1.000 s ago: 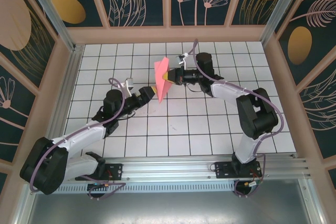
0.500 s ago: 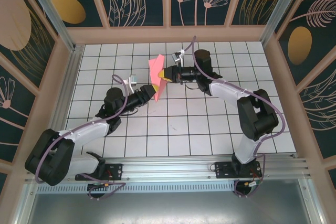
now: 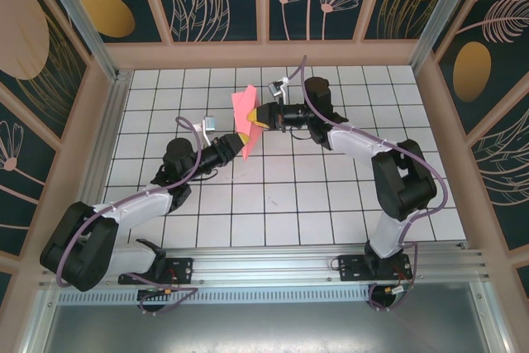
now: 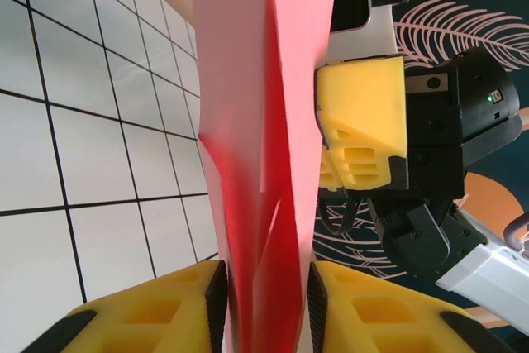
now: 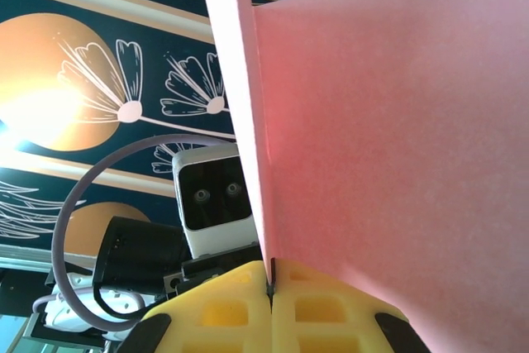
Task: Fold a paper plane with a square sheet of paper (pick it up from the middle)
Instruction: Turn over the paper at the center of the table.
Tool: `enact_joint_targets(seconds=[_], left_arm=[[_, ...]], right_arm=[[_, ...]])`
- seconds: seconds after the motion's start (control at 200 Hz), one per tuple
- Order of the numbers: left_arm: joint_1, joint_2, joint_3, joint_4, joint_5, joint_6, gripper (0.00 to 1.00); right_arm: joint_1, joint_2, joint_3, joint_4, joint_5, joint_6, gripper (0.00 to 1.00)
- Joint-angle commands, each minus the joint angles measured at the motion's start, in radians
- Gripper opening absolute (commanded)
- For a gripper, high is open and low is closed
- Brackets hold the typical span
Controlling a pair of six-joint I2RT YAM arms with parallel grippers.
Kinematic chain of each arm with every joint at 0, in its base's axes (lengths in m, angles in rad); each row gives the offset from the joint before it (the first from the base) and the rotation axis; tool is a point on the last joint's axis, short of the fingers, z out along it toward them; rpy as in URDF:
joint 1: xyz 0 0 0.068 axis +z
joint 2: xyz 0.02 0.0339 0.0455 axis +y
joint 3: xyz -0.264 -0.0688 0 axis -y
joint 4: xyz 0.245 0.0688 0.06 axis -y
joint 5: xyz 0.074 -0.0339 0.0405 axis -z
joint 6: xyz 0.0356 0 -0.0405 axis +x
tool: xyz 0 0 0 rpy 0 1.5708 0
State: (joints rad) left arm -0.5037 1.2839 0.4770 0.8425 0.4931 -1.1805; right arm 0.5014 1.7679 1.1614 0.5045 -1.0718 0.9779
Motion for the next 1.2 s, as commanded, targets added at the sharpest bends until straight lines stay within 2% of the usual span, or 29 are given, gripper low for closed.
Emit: enact_joint_targets(seconds=[0.0,0.165,0.25,0.325,0.4,0.495,0.595,0.711,0.781,0.886,1.026,1.196], left_arm=[[0.007,0.007,0.007,0.052,0.001,0.013,0.27],[0.005,0.006,0.006,0.051,-0.002,0.021,0.17],[0.006,0.005,0.008,0.034,-0.011,0.030,0.10],[0.007,0.003,0.013,0.004,-0.022,0.045,0.05],[0.007,-0.003,0.023,-0.058,-0.044,0.076,0.04],[0.005,-0.020,0.058,-0.231,-0.088,0.162,0.04],[0.005,-0.040,0.146,-0.574,-0.234,0.322,0.04],[-0.001,-0.024,0.275,-0.934,-0.482,0.471,0.03],[-0.026,0.011,0.363,-1.125,-0.656,0.525,0.03],[-0.090,0.115,0.488,-1.348,-0.897,0.554,0.03],[-0.170,0.306,0.644,-1.554,-1.082,0.517,0.03],[-0.244,0.527,0.771,-1.662,-1.167,0.458,0.03]], right_arm=[[0.003,0.014,0.027,-0.023,-0.014,-0.030,0.04],[0.003,0.015,0.028,-0.056,-0.009,-0.048,0.06],[0.003,0.011,0.036,-0.087,-0.003,-0.067,0.10],[0.000,0.002,0.050,-0.148,0.014,-0.098,0.20],[-0.013,-0.018,0.068,-0.258,0.067,-0.153,0.37],[-0.044,-0.065,0.065,-0.360,0.165,-0.216,0.53],[-0.079,-0.122,0.046,-0.467,0.308,-0.285,0.60],[-0.098,-0.195,-0.015,-0.544,0.522,-0.330,0.63],[-0.107,-0.234,-0.054,-0.589,0.673,-0.330,0.64],[-0.131,-0.289,-0.120,-0.621,0.826,-0.291,0.64],[-0.169,-0.341,-0.195,-0.618,0.893,-0.248,0.63],[-0.191,-0.359,-0.223,-0.631,0.907,-0.239,0.63]])
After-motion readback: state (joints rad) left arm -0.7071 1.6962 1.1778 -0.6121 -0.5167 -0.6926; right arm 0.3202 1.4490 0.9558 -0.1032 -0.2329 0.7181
